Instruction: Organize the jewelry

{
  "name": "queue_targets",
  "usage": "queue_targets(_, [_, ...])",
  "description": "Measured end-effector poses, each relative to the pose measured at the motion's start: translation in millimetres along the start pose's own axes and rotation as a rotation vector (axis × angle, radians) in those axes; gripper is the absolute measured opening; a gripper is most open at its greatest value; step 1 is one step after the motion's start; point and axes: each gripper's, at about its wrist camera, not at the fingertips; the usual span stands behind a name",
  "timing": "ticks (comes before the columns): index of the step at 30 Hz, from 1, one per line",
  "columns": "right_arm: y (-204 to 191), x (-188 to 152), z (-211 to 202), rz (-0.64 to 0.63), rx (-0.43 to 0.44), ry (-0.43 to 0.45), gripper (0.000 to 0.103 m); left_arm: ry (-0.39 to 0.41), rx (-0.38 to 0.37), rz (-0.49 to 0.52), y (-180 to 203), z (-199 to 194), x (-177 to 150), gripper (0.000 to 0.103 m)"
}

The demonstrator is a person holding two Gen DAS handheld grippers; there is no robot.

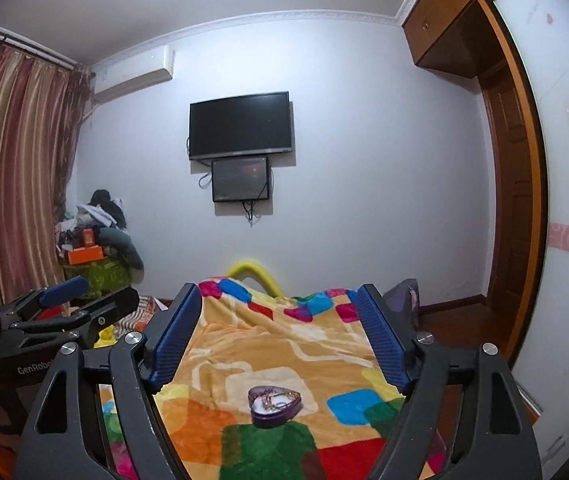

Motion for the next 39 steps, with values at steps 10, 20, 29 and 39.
queue_targets(10, [4, -8, -9, 0.003, 0.012, -0.022, 0.077, -0.014, 0.007, 0.001, -3, 1, -5, 0.098])
queue_targets(20, [6, -10, -8, 0.014, 0.015, -0.050, 0.077, -0.024, 0.007, 0.003, -3, 4, -5, 0.098])
queue_targets(29, [7, -9, -10, 0.019, 0.016, -0.054, 0.077, -0.026, 0.004, 0.000, -4, 5, -6, 0.099])
queue_targets(39, [8, -10, -9, 0.027, 0.016, -0.064, 0.077, -0.029, 0.003, -0.001, -3, 9, -8, 0.100])
Point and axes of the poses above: each gripper's, at about its wrist camera, not at the fingertips, and z roughly the way its jaws point, y to its right, x to its top, and after that the axes turned 8 degrees about -z, right-handed
